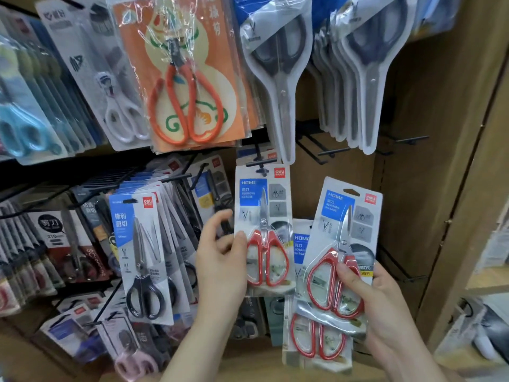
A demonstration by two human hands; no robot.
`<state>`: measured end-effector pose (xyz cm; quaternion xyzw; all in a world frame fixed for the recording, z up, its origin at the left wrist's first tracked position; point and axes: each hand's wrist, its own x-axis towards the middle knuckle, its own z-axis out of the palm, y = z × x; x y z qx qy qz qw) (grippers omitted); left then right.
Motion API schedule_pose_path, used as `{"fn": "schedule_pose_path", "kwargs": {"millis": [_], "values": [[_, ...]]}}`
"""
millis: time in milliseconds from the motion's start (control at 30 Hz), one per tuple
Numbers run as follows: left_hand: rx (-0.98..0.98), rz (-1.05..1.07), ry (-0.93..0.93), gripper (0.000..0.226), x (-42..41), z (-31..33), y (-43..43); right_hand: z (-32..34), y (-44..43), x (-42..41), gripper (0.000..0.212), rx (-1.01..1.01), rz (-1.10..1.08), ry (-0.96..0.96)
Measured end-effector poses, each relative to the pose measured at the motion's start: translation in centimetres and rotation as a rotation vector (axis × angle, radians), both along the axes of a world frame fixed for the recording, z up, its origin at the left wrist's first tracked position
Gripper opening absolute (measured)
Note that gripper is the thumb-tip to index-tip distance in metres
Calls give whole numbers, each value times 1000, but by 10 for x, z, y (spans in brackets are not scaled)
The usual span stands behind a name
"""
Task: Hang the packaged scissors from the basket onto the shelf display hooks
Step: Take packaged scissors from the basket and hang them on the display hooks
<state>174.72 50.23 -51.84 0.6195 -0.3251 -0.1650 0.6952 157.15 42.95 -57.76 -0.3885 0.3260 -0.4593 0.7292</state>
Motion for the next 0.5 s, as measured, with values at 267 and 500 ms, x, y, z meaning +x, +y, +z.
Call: {"fn": "schedule_pose_path", "kwargs": {"millis": [267,500], "values": [[100,76,-156,29,42,-13,-69,1,-3,-4,48,-11,-5,-67],[285,-26,-237,30,28,-20,-44,-1,-6,-3,42,44,39,-149]]}}
